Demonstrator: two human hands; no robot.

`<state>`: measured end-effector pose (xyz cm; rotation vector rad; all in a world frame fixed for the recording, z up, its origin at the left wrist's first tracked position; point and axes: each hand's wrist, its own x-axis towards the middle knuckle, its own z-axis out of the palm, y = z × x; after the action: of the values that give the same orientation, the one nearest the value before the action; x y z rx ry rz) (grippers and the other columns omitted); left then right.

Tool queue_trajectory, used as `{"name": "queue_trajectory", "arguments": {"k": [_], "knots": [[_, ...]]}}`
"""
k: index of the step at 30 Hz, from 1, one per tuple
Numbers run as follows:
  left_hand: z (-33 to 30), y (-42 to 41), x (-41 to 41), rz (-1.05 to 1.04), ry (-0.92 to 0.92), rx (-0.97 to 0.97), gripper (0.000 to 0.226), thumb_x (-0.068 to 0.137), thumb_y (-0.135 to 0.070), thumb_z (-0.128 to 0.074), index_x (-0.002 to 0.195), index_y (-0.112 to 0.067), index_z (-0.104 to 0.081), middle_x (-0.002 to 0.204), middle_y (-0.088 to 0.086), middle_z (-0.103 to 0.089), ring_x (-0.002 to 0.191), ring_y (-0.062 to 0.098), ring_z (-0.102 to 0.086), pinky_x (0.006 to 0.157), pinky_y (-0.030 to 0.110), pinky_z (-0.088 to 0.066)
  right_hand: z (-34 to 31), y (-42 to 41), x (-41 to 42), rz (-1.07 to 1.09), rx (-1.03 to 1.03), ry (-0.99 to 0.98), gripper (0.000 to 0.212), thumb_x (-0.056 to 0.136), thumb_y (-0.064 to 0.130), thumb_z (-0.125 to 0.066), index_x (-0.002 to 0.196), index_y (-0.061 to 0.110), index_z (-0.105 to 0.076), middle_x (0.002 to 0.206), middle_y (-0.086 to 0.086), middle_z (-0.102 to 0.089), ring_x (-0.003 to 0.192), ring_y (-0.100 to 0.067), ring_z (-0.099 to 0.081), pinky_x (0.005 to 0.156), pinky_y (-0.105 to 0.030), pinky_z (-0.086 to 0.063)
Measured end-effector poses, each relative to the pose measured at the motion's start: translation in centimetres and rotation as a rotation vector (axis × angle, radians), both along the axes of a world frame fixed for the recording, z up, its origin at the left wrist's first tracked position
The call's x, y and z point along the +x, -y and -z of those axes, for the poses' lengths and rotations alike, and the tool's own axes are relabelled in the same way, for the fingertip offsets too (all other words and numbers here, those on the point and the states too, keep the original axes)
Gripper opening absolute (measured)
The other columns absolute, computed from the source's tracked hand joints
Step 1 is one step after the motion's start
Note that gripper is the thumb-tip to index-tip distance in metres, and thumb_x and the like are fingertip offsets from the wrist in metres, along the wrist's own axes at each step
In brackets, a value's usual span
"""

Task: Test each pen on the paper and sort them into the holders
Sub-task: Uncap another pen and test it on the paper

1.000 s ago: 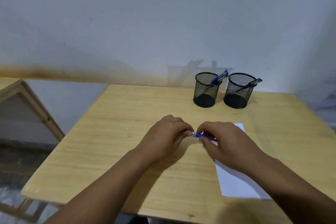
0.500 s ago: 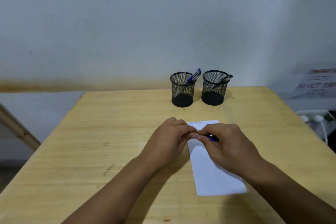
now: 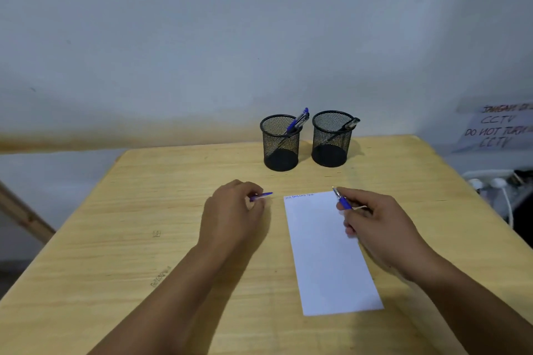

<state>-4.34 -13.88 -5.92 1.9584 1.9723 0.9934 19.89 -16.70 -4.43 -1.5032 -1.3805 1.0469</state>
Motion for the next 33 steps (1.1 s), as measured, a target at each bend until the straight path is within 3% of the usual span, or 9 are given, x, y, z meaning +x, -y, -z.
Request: {"name": "queue_trajectory", "arguments": {"k": [4,7,11,15,17,21,27,30,33], "knots": [[0.6,-0.2,-0.2,-0.136,-0.039,-0.048,0.015,0.081,-0.031,-0.058,0.089,-0.033,-0.070,0.083,-0.014,-0.064,0.083,0.015,-0.059,0.079,0.039,-0.050,-0.1,-0.3,-0.1,0.016,-0.058,-0.149,0.036,0.091,0.002,-0.059,0.121,0.021,-0.067,0.096,-0.004,-0.073,0.072,-0.015,-0.067,0.082,-0.034,-0.060],[1.0,-0.4,-0.4,-0.132,-0.063,-0.056,0.011,0.083,-0.036,-0.060,0.087,-0.034,-0.070,0.084,-0.013,-0.065,0.086,0.019,-0.059,0.077,0.040,-0.049,0.2,-0.4,-0.3,0.041,-0.061,-0.095,0.030,0.092,0.010,-0.062,0.119,0.021,-0.070,0.090,-0.008,-0.074,0.068,-0.021,-0.070,0.076,-0.042,-0.062],[1.4,-0.1,0.3,-0.123,-0.102,0.015,0.020,0.085,-0.039,-0.061,0.104,-0.035,-0.067,0.108,-0.015,-0.062,0.102,0.018,-0.050,0.083,0.038,-0.046,0.3,-0.7,-0.5,0.042,-0.056,-0.037,0.027,0.092,0.018,-0.062,0.112,0.032,-0.073,0.072,-0.015,-0.070,0.049,-0.026,-0.065,0.067,-0.049,-0.061],[1.1,1.1,2.4,0.125,-0.090,0.081,0.038,0.085,-0.040,-0.061,0.120,-0.026,-0.064,0.122,-0.009,-0.059,0.117,0.013,-0.046,0.097,0.034,-0.044,0.0,-1.1,-0.9,0.046,-0.035,-0.079,0.032,0.093,0.014,-0.058,0.106,0.039,-0.073,0.061,-0.018,-0.060,0.041,-0.024,-0.052,0.051,-0.038,-0.053],[1.2,1.6,3.3,0.254,-0.141,0.011,0.059,0.085,-0.052,-0.057,0.137,-0.023,-0.053,0.143,-0.006,-0.049,0.134,0.012,-0.036,0.111,0.029,-0.030,0.0,-1.5,-1.1,0.045,-0.031,-0.097,0.034,0.095,0.014,-0.055,0.109,0.039,-0.072,0.062,-0.016,-0.060,0.042,-0.022,-0.050,0.048,-0.033,-0.047],[2.0,1.6,3.6,0.315,-0.284,-0.157,0.089,0.085,-0.073,-0.041,0.154,-0.022,-0.019,0.162,-0.010,-0.014,0.149,0.009,-0.004,0.116,0.027,-0.010,0.0,-2.1,-1.5,0.042,-0.031,-0.186,0.036,0.098,0.010,-0.051,0.114,0.036,-0.071,0.084,-0.020,-0.064,0.052,-0.022,-0.054,0.056,-0.036,-0.051],[2.5,1.4,3.5,0.300,-0.392,-0.177,0.092,0.083,-0.080,-0.029,0.155,-0.025,-0.014,0.163,-0.010,-0.008,0.150,0.012,-0.001,0.118,0.033,-0.010,-0.9,-2.8,-1.7,0.062,-0.149,-0.400,0.029,0.099,0.016,-0.048,0.087,0.017,-0.075,0.106,-0.020,-0.068,0.084,-0.029,-0.066,0.093,-0.050,-0.055],[2.6,1.3,3.6,0.297,-0.397,-0.178,0.093,0.082,-0.080,-0.029,0.155,-0.025,-0.014,0.163,-0.010,-0.007,0.150,0.011,-0.001,0.118,0.033,-0.010,-0.4,-3.0,-1.3,0.023,-0.068,-0.389,0.023,0.097,0.010,-0.054,0.105,0.019,-0.074,0.112,-0.011,-0.069,0.097,-0.024,-0.069,0.092,-0.041,-0.057],[2.6,1.3,3.7,0.302,-0.393,-0.188,0.098,0.079,-0.084,-0.028,0.156,-0.025,-0.013,0.163,-0.009,-0.006,0.150,0.012,0.000,0.120,0.035,-0.011,0.8,-3.1,-1.1,0.052,0.039,-0.197,0.038,0.088,0.016,-0.069,0.125,0.024,-0.064,0.107,0.009,-0.071,0.095,-0.012,-0.071,0.086,-0.028,-0.058]]}}
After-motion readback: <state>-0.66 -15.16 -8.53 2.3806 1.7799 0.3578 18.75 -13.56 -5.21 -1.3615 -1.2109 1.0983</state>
